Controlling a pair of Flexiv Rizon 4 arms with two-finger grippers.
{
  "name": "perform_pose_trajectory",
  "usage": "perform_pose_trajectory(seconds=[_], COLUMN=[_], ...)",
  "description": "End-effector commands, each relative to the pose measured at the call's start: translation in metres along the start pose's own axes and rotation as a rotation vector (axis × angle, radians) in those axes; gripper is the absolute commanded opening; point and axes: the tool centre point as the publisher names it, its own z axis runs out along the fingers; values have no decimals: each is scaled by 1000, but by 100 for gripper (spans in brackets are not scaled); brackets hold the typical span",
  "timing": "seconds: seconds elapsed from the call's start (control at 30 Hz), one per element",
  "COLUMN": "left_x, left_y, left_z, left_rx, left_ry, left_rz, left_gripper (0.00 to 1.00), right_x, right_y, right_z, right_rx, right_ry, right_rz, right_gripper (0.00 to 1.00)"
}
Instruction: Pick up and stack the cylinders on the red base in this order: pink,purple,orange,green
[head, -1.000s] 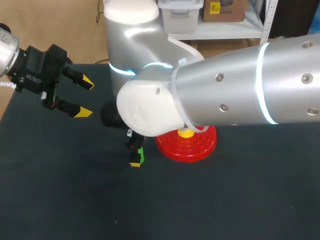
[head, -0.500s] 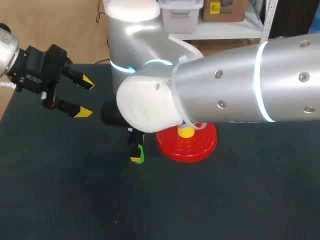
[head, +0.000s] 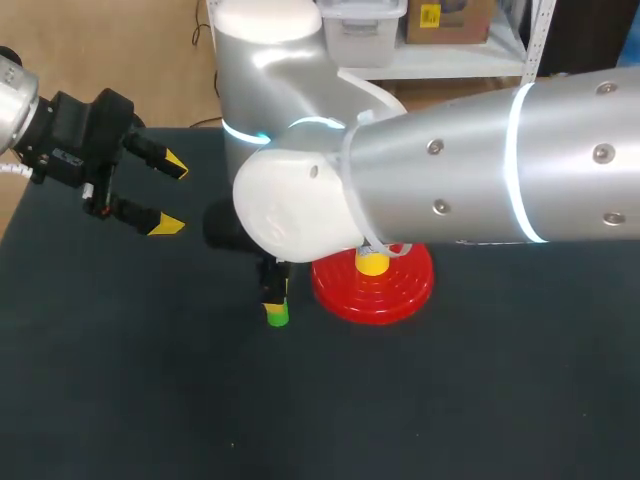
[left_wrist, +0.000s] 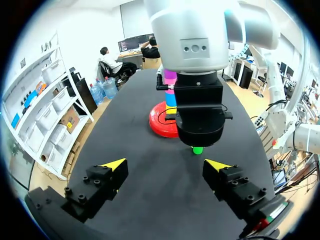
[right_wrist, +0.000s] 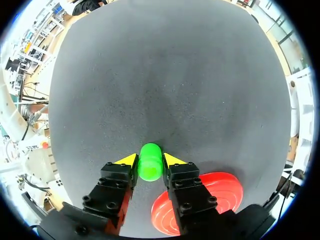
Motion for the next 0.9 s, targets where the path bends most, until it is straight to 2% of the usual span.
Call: perform_pose_trajectory(seconds=[0.03,0.3,0.4,0.63,0.8,0.9], left_x=[1,1,1,1,1,1], left_y=[0,0,0,0,0,0], left_z=[0,0,0,0,0,0], left_rx=[-2,-2,-2,-2,-2,-2], left_ry=[-4,-4,-4,-4,-4,-4], left_rz=[2,2,2,2,2,2], left_gripper=[100,100,100,100,100,100], right_x=[1,13,19,34,46,51], right_y=[-1,-14,-23,-48,-62,-69], right_z=[0,-32,-56,-124,-196,-229], right_rx=[1,70,117,240,318,337], right_ry=[-1,-13,-18,-56,-99,-122], right_rz=[1,32,49,87,103,113], right_gripper=[0,0,0,0,0,0])
